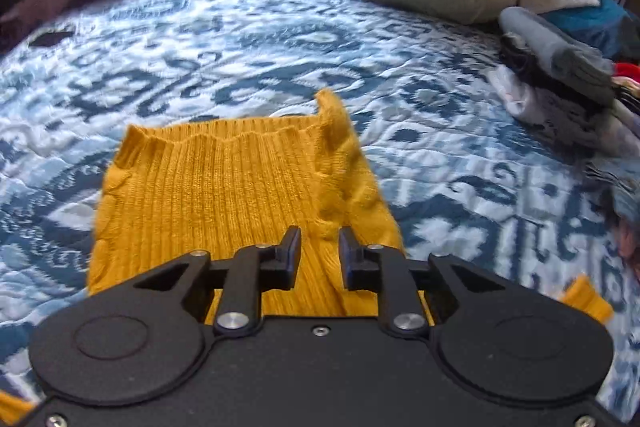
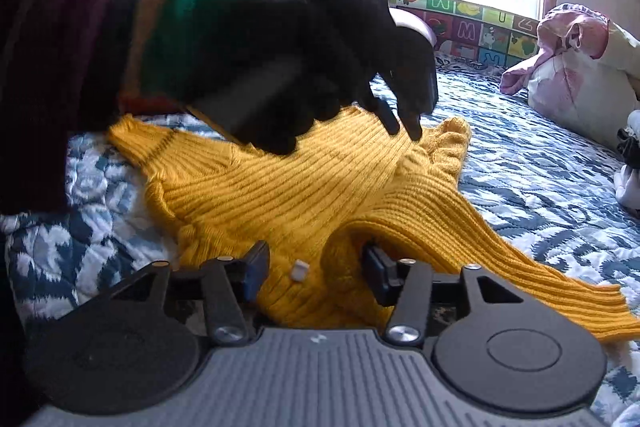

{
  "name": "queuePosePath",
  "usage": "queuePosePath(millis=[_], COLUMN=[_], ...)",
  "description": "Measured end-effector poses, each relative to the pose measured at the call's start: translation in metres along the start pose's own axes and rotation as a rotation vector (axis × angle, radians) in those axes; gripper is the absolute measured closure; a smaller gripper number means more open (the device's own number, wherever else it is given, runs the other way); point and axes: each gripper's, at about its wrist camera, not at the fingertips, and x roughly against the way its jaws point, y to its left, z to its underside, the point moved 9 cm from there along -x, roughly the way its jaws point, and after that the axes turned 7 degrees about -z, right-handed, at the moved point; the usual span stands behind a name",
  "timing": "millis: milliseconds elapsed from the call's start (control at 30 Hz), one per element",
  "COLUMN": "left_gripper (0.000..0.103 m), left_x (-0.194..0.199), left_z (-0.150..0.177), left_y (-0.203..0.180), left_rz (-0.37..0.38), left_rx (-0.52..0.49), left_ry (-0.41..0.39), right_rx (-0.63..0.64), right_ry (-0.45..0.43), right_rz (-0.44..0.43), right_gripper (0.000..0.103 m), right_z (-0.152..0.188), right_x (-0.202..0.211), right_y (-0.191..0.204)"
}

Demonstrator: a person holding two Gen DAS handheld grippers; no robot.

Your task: Fold clothes

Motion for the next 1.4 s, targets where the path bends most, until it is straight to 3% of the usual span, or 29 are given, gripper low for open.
queuePosePath(millis=[167, 300, 433, 500, 567, 633, 667, 833, 1033, 1067, 1133, 1167, 1233, 1400], left_gripper=[0.086, 0.086, 0.085, 0.082, 0.073, 0.058, 0.058, 0.058, 0.059, 0.06, 0.081, 0.089, 0.092, 0.092], left_x=[0.038, 0.045, 0.056, 0.058, 0.058, 0.059, 0.058, 0.037, 0.008, 0.003, -0.003, -0.001, 0.009, 0.064], left_z=[0.025, 0.042, 0.041, 0.04, 0.039, 0.039, 0.039, 0.057, 0.089, 0.094, 0.101, 0.1, 0.088, 0.033], left_y=[-0.029, -0.032, -0.046, -0.061, -0.078, -0.094, -0.105, -0.168, -0.22, -0.228, -0.241, -0.241, -0.231, -0.166], left_rz=[0.105, 0.086, 0.108, 0.122, 0.135, 0.148, 0.161, 0.212, 0.193, 0.189, 0.187, 0.193, 0.185, 0.206], left_rx=[-0.084, -0.089, -0.149, -0.211, -0.276, -0.341, -0.372, -0.552, -0.773, -0.81, -0.859, -0.849, -0.781, -0.445], left_ry=[-0.002, 0.016, 0.024, 0.028, 0.033, 0.039, 0.044, 0.097, 0.125, 0.13, 0.131, 0.122, 0.082, -0.074], right_rx=[0.008, -0.041, -0.019, -0.042, -0.059, -0.06, -0.06, -0.092, -0.113, -0.116, -0.123, -0.128, -0.137, -0.129], right_ry=[-0.01, 0.002, -0.022, -0.033, -0.034, -0.023, -0.017, 0.004, 0.026, 0.027, 0.026, 0.025, 0.015, -0.037], right_rz=[-0.009, -0.089, -0.091, -0.098, -0.099, -0.094, -0.092, -0.088, -0.079, -0.074, -0.063, -0.058, -0.045, -0.012], right_gripper=[0.048, 0.029, 0.03, 0.032, 0.032, 0.032, 0.033, 0.033, 0.032, 0.033, 0.033, 0.033, 0.033, 0.033], right_z=[0.002, 0.009, 0.006, 0.004, 0.006, 0.01, 0.012, 0.024, 0.037, 0.038, 0.04, 0.039, 0.037, 0.023], right_x=[0.01, -0.005, 0.003, 0.013, 0.022, 0.028, 0.03, 0.045, 0.059, 0.06, 0.062, 0.063, 0.064, 0.068], right_y=[0.006, 0.011, 0.016, 0.012, 0.009, 0.005, 0.003, -0.01, -0.022, -0.024, -0.028, -0.03, -0.034, -0.037])
